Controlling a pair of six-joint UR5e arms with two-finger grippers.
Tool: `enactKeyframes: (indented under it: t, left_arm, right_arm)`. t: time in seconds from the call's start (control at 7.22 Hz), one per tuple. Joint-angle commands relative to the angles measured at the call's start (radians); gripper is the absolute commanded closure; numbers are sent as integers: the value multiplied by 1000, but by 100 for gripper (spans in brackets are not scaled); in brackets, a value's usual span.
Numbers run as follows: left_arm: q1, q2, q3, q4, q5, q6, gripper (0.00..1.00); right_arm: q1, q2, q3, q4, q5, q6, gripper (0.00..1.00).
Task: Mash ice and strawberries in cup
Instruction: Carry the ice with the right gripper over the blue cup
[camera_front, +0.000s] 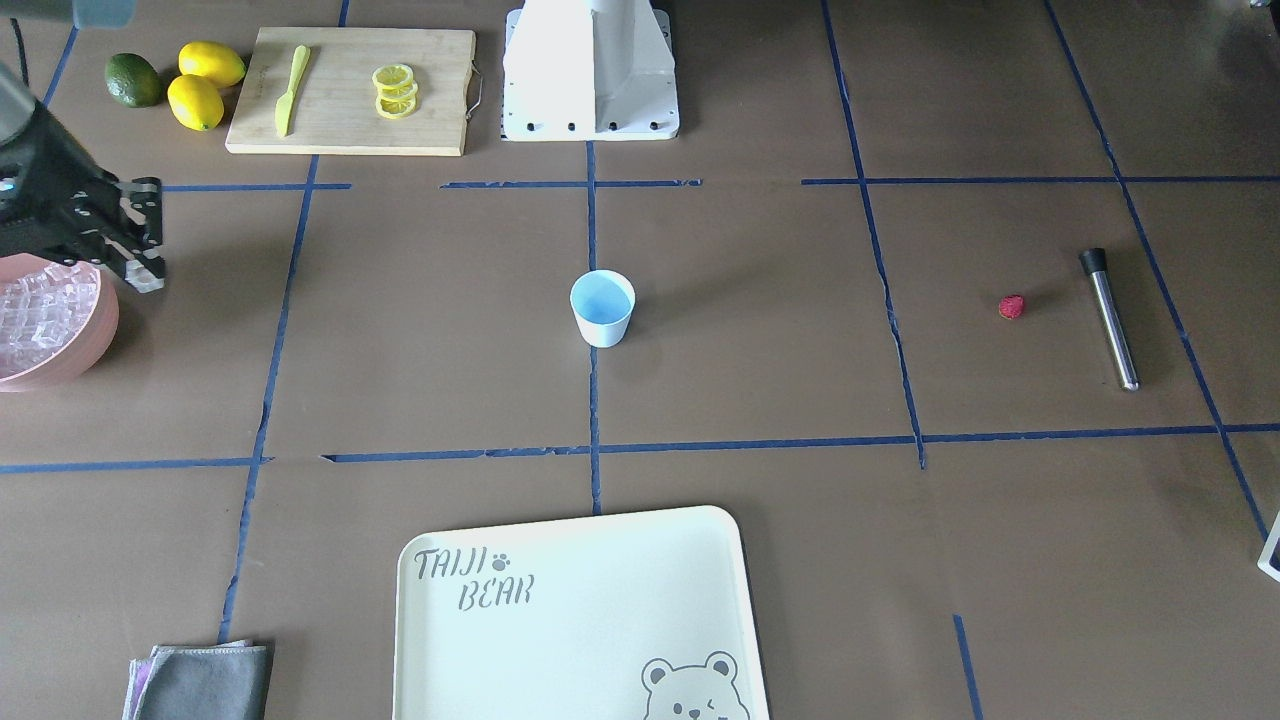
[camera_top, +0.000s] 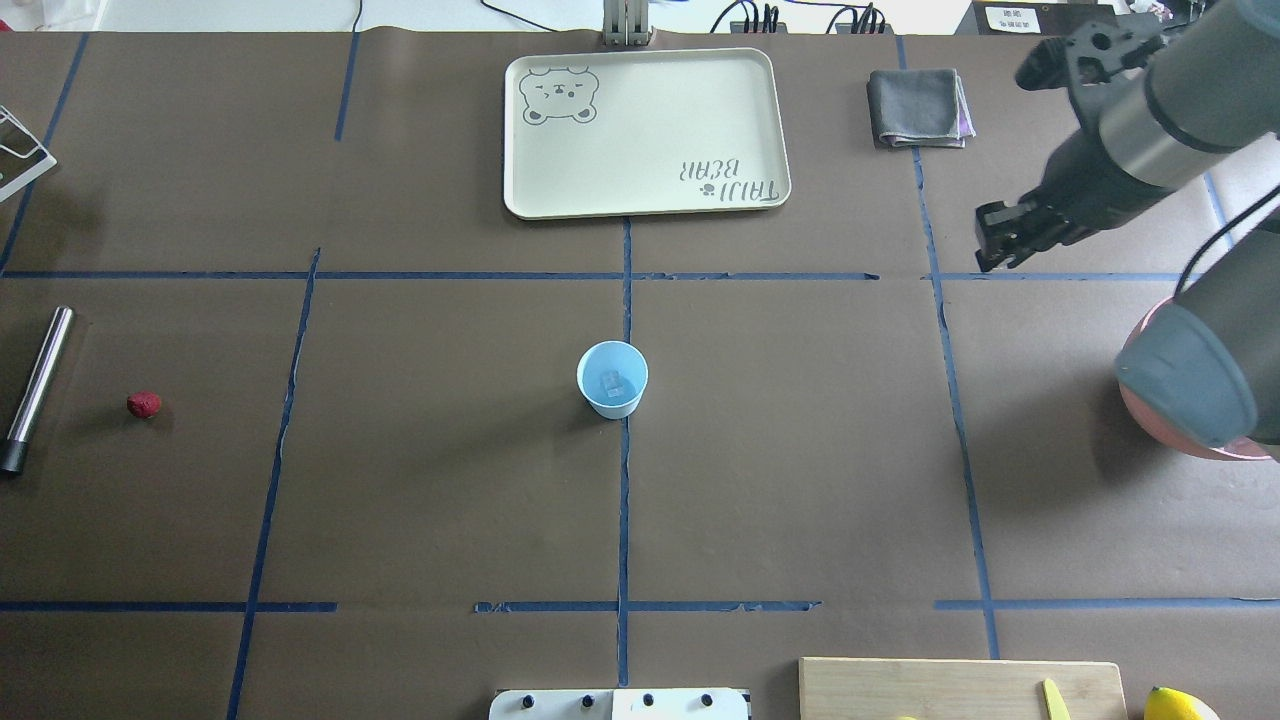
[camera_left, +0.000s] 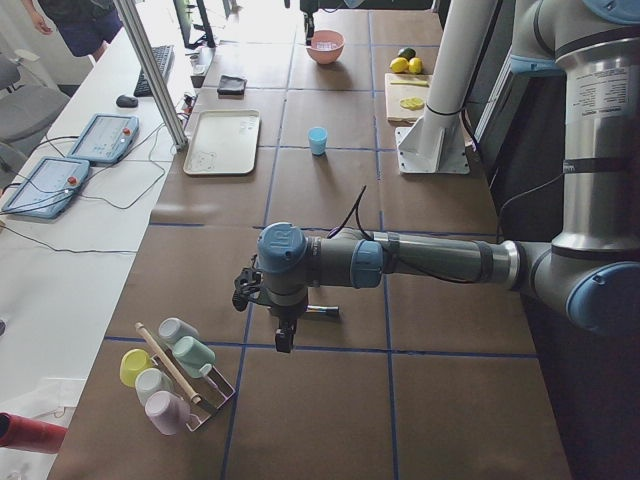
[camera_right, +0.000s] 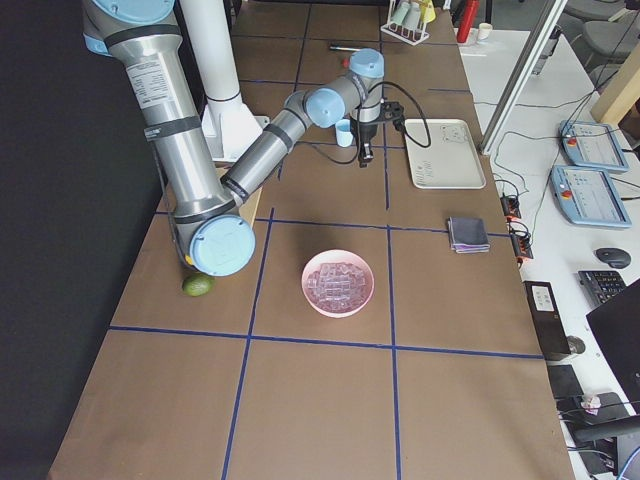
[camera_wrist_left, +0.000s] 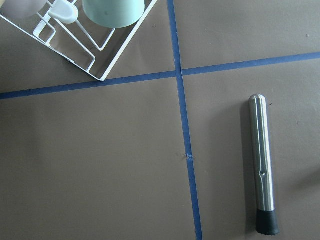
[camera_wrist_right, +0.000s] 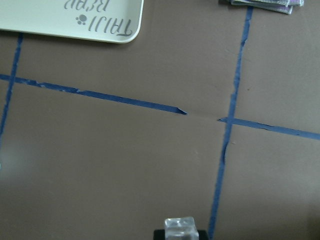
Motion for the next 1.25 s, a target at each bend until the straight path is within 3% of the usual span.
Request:
enactKeyframes:
  t: [0.0,0.55,0.83,1.11]
  left_arm:
    - [1,0,0,0,0,2,0]
    - [1,0,0,0,0,0,0]
    - [1,0,0,-2,0,0,0]
    - [1,0,0,-2,0,2,0]
  right_arm:
    - [-155,200,-63,-54,-104,240,100]
    - [-410,504,-359,-16,-326,569,100]
    - [-450,525,-497,113,-354,614,100]
    - [-464,511,-504,111,-385,608,99]
